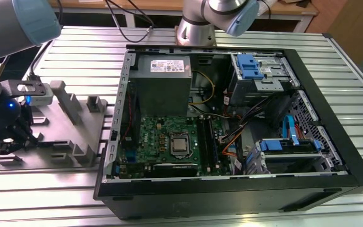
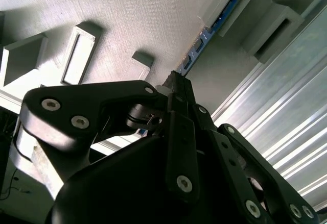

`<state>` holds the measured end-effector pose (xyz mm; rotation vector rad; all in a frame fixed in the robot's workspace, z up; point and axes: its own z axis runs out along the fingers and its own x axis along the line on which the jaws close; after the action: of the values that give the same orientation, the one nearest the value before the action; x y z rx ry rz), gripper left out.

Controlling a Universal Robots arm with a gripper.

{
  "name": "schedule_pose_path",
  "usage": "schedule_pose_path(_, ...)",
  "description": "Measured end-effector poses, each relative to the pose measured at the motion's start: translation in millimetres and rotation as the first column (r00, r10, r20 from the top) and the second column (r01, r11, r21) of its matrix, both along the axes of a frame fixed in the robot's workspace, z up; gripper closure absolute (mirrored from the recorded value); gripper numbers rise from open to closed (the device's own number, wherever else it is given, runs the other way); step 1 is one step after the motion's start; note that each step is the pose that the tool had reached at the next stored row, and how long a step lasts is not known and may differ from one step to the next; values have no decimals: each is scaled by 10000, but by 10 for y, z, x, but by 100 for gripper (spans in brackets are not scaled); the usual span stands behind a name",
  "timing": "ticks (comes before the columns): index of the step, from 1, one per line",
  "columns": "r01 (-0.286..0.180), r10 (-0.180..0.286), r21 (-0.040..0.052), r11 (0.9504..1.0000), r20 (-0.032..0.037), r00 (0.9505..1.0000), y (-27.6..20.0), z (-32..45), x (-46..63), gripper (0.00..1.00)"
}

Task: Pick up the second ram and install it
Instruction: 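Pick up the second ram and move it above second insertion slot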

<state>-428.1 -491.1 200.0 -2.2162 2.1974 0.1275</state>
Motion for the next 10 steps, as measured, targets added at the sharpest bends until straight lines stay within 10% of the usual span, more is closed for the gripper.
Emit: schedule_pose_path(10,0,0,1,10000,2,10000,0,122,0,92)
